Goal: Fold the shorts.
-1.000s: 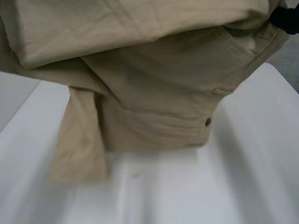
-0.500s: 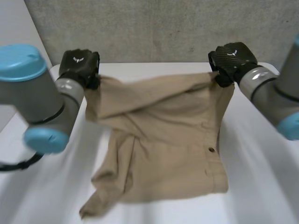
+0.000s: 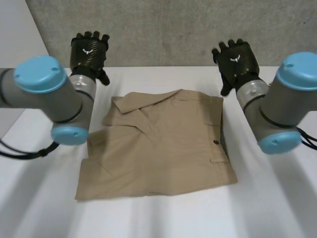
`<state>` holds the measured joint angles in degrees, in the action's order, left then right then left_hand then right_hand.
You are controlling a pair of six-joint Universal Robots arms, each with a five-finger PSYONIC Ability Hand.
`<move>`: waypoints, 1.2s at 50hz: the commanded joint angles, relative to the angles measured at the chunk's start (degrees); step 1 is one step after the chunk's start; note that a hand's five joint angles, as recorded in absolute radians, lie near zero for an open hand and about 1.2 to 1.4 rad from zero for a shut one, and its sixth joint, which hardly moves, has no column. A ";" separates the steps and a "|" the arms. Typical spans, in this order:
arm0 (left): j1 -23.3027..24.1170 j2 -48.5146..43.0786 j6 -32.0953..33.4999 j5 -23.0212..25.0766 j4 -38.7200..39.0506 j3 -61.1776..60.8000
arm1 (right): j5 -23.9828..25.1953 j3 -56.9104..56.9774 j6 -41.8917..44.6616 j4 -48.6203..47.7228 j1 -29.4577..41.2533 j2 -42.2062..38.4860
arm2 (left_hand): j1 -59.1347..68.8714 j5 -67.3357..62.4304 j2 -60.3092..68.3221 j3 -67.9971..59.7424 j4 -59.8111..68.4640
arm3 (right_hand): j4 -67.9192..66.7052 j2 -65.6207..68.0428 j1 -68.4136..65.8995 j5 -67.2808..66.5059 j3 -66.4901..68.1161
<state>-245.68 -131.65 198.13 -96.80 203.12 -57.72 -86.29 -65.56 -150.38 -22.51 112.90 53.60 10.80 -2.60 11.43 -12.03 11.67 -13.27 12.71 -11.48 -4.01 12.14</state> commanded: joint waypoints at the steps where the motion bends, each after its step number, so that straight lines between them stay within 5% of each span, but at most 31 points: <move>1: 0.11 21.31 -0.37 0.47 -4.30 -27.05 | 0.51 -15.02 -0.35 20.82 -0.05 13.80 | 1.76 0.03 1.14 -0.53 0.89 | 3.27 -2.71 1.48 4.01 -2.14; 15: 1.34 38.66 -0.99 3.99 -9.40 -54.24 | 7.10 -36.38 -0.53 24.09 -0.49 21.98 | 12.53 -10.74 11.91 -11.30 11.67 | -11.28 11.84 -13.07 -10.54 12.41; 24: 1.17 38.84 -2.83 3.90 -12.75 -60.75 | 10.88 -46.14 -0.88 11.54 -1.46 21.72 | 15.21 -13.42 14.59 -13.98 14.34 | -15.46 16.03 -17.26 -14.73 16.59; 44: 0.90 38.48 -6.08 4.07 -12.66 -64.09 | 10.88 -46.94 -0.44 3.79 -2.16 16.80 | 20.94 -19.15 20.32 -19.71 20.08 | -39.36 39.92 -41.15 -38.62 40.49; 49: 1.26 38.48 -6.08 4.07 -12.57 -64.88 | 10.88 -46.76 -0.09 3.08 -2.25 16.54 | 24.30 -22.51 23.68 -23.07 23.44 | -66.69 67.25 -68.48 -65.95 67.82; 60: 1.08 36.20 -5.47 3.99 -11.17 -65.50 | 10.27 -45.10 -0.97 2.99 -2.08 16.89 | 24.64 -22.85 24.02 -23.41 23.78 | -66.73 67.29 -68.52 -65.99 67.86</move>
<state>-244.45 -93.59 192.31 -92.75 191.00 -123.10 -75.35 -111.74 -150.56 -19.70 110.65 70.27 30.23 -20.19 30.12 -30.04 30.27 -68.16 67.31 -54.18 -55.13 67.57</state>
